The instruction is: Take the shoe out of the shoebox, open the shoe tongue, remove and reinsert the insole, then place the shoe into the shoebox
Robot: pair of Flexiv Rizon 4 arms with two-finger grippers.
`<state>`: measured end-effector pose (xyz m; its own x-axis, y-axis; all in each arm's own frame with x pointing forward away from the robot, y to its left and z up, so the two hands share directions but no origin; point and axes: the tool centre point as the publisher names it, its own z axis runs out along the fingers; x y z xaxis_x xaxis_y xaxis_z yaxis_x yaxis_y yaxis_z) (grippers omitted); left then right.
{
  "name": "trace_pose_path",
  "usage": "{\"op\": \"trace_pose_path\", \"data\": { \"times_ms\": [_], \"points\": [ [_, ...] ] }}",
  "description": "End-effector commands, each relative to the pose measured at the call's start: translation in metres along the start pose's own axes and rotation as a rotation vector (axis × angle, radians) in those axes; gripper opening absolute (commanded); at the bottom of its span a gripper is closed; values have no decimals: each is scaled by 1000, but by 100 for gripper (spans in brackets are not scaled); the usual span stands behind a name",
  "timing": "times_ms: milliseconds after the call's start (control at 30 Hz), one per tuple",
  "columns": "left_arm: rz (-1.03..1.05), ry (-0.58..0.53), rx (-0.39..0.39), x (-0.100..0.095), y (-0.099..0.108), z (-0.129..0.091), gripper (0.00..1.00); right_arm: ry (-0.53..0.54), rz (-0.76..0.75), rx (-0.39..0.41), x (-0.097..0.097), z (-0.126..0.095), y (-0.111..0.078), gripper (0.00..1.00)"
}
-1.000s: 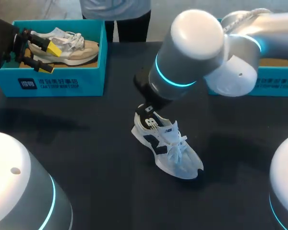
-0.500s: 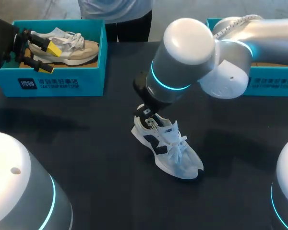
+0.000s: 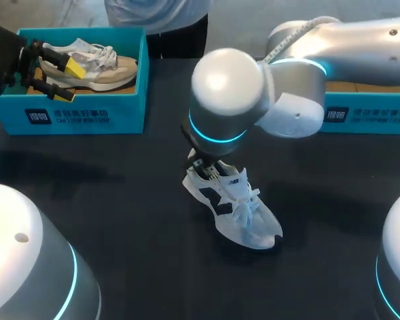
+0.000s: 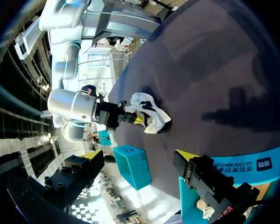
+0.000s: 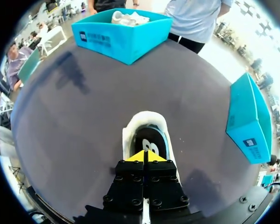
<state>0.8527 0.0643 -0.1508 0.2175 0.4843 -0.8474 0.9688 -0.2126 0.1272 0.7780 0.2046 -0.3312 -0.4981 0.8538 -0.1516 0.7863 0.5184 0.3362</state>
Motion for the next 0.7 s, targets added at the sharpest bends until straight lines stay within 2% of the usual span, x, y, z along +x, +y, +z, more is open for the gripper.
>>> {"op": "trace_pose_path", "data": {
  "times_ms": [33, 67, 700],
  "points": [
    [2, 0, -1, 0, 0, 0, 100, -43, -5, 6, 3, 2, 0, 0],
    [2, 0, -1, 0, 0, 0, 100, -67, -12, 27, 3, 3, 0, 0],
    [2, 0, -1, 0, 0, 0, 100, -86, -32, 24, -10, 22, 4, 0]
  ]
}}
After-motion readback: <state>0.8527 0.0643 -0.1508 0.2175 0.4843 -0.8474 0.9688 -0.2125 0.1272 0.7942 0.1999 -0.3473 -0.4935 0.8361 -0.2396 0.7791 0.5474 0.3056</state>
